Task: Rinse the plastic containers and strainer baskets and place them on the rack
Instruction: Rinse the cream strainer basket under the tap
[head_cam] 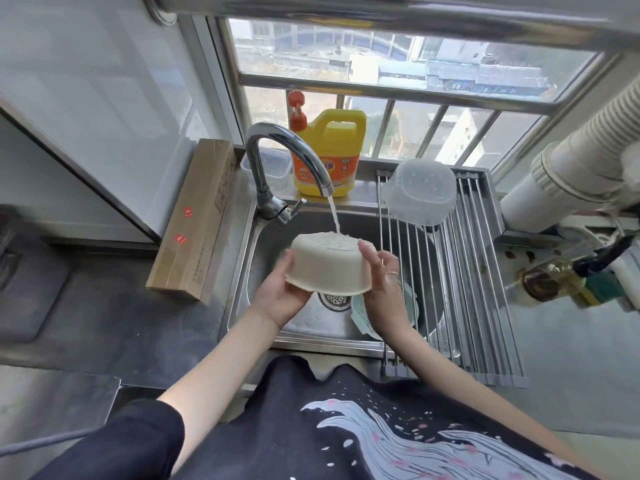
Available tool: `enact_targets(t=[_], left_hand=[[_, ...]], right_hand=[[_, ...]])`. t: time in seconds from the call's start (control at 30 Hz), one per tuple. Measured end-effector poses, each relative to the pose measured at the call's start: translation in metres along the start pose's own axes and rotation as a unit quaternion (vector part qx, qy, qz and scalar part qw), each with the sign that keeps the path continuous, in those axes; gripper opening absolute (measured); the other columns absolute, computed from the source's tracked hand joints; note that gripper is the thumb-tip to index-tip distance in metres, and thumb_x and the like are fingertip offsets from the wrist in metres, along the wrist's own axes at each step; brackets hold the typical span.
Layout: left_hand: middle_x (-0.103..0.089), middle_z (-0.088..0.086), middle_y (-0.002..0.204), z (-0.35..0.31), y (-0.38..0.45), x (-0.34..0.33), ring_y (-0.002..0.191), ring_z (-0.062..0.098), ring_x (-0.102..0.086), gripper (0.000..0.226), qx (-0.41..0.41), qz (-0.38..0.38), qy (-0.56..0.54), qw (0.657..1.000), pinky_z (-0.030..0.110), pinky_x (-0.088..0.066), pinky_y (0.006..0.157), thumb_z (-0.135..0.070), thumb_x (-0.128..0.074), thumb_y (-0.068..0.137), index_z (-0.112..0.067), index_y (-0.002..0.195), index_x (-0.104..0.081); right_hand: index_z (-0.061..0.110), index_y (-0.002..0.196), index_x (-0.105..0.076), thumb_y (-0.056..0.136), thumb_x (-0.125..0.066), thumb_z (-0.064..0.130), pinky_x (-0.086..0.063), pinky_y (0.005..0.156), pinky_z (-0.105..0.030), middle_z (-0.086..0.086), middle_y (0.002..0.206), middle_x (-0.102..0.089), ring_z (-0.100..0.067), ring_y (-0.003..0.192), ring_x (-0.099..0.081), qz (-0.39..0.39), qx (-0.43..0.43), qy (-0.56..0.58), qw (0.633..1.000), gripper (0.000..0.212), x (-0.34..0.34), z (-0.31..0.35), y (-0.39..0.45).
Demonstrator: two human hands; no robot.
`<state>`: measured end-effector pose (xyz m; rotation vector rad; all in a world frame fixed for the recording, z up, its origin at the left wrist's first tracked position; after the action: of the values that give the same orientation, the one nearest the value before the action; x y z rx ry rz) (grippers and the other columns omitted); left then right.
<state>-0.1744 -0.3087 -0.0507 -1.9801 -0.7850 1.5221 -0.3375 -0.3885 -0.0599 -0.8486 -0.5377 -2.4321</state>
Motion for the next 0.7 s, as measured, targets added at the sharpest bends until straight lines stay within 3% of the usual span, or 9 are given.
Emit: enact_targets(t=[0.07, 0.13, 0.17, 0.23, 0.3, 0.37, 0.47, 0.57, 0.7], left_hand=[[-0.067, 0.016, 0.099, -0.005, 0.010, 0.008, 0.091, 0.030, -0.063, 0.046, -0.007, -0.095, -0.011, 0.995, 0.047, -0.058, 0.066, -0.037, -0.055, 0.092, -0.009, 0.129, -0.053], [-0.068, 0.016, 0.094, -0.011, 0.016, 0.018, 0.091, 0.033, -0.061, 0.051, 0.007, -0.149, 0.035, 0.988, 0.050, -0.050, 0.090, -0.051, -0.047, 0.092, -0.013, 0.125, -0.056], [-0.069, 0.016, 0.094, -0.015, 0.018, 0.023, 0.095, 0.034, -0.061, 0.057, 0.012, -0.165, 0.064, 0.984, 0.050, -0.043, 0.101, -0.059, -0.042, 0.091, -0.014, 0.121, -0.058], [-0.071, 0.015, 0.098, -0.021, 0.019, 0.031, 0.107, 0.031, -0.060, 0.061, 0.011, -0.183, 0.110, 0.977, 0.047, -0.038, 0.107, -0.065, -0.038, 0.089, -0.014, 0.111, -0.063], [-0.074, 0.012, 0.095, -0.026, 0.016, 0.032, 0.108, 0.028, -0.061, 0.052, 0.003, -0.179, 0.136, 0.975, 0.044, -0.045, 0.097, -0.059, -0.043, 0.091, -0.013, 0.104, -0.065], [-0.074, 0.010, 0.075, -0.029, 0.013, 0.030, 0.082, 0.025, -0.068, 0.043, -0.014, -0.156, 0.220, 0.963, 0.038, -0.051, 0.081, -0.046, -0.045, 0.096, -0.010, 0.086, -0.064], [-0.072, 0.009, 0.095, -0.032, 0.018, 0.031, 0.076, 0.022, -0.068, 0.038, -0.028, -0.146, 0.351, 0.925, 0.035, -0.054, 0.078, -0.041, -0.046, 0.097, -0.012, 0.081, -0.063], [-0.073, 0.007, 0.080, -0.033, 0.024, 0.030, 0.078, 0.021, -0.066, 0.039, -0.036, -0.134, 0.407, 0.903, 0.032, -0.053, 0.075, -0.041, -0.044, 0.098, -0.011, 0.085, -0.065], [-0.072, 0.007, 0.087, -0.026, 0.026, 0.020, 0.083, 0.022, -0.067, 0.040, -0.036, -0.117, 0.433, 0.893, 0.034, -0.052, 0.075, -0.045, -0.042, 0.098, -0.012, 0.099, -0.065]], right_hand=[[0.047, 0.135, -0.017, 0.083, -0.051, -0.012, -0.053, 0.070, -0.034, -0.017, 0.136, -0.033, -0.029, 0.098, -0.055, 0.015, 0.037, -0.015, 0.999, 0.085, -0.003, -0.007, -0.001], [0.042, 0.136, -0.022, 0.080, -0.047, -0.016, -0.055, 0.073, -0.033, -0.017, 0.140, -0.034, -0.032, 0.102, -0.060, 0.054, 0.063, -0.022, 0.996, 0.084, -0.006, -0.015, -0.008], [0.040, 0.136, -0.026, 0.079, -0.044, -0.017, -0.057, 0.076, -0.035, -0.013, 0.139, -0.038, -0.029, 0.104, -0.061, 0.067, 0.050, -0.009, 0.996, 0.082, -0.008, -0.019, -0.013], [0.035, 0.129, -0.039, 0.082, -0.041, -0.012, -0.056, 0.084, -0.039, -0.006, 0.127, -0.053, -0.023, 0.103, -0.063, 0.044, -0.064, 0.101, 0.992, 0.068, -0.006, -0.023, -0.018], [0.030, 0.121, -0.046, 0.089, -0.043, -0.001, -0.056, 0.083, -0.046, -0.008, 0.111, -0.061, -0.028, 0.099, -0.065, 0.015, -0.251, 0.260, 0.932, 0.044, -0.005, -0.028, -0.014], [0.023, 0.125, -0.046, 0.099, -0.041, 0.023, -0.057, 0.081, -0.050, -0.014, 0.117, -0.059, -0.032, 0.098, -0.065, 0.088, -0.395, 0.365, 0.838, 0.026, -0.005, -0.024, -0.008], [0.025, 0.114, -0.052, 0.096, -0.033, 0.055, -0.058, 0.075, -0.046, -0.006, 0.116, -0.060, -0.029, 0.101, -0.063, 0.233, -0.426, 0.414, 0.770, 0.040, -0.007, -0.015, -0.005], [0.017, 0.125, -0.045, 0.088, -0.058, 0.047, -0.058, 0.076, -0.048, -0.007, 0.123, -0.057, -0.027, 0.109, -0.061, 0.256, -0.410, 0.390, 0.783, 0.049, -0.014, -0.018, -0.009], [0.014, 0.125, -0.046, 0.064, -0.079, 0.045, -0.057, 0.079, -0.054, -0.015, 0.127, -0.056, -0.028, 0.111, -0.062, 0.159, -0.418, 0.396, 0.802, 0.076, -0.007, -0.034, -0.007]])
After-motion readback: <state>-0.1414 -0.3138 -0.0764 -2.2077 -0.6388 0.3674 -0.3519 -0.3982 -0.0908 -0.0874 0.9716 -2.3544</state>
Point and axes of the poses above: each hand's wrist, its own y-axis towards the middle knuckle, its own x-axis out of the back of the hand, z = x × y, the point moved 2 cm from there along y, towards the middle knuckle
